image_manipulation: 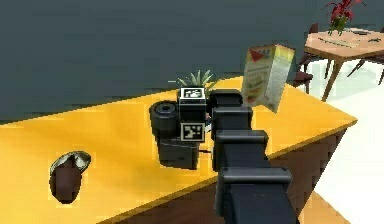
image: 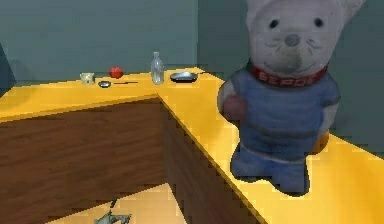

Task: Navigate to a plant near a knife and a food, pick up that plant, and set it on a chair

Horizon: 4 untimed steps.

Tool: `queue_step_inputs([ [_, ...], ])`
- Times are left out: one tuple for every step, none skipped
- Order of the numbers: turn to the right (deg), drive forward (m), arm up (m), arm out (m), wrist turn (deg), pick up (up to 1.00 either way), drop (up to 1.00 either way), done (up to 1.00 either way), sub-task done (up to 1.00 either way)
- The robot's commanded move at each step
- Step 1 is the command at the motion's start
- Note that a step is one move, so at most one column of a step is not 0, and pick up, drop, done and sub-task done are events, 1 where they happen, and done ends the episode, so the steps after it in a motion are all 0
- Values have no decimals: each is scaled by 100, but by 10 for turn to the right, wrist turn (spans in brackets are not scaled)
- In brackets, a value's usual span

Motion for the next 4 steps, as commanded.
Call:
queue_step_inputs([
  [0, 0, 0, 0, -450, 0, 0, 0, 0],
  [0, 0, 0, 0, -450, 0, 0, 0, 0],
  [0, 0, 0, 0, -450, 0, 0, 0, 0],
  [0, 0, 0, 0, -30, 0, 0, 0, 0],
])
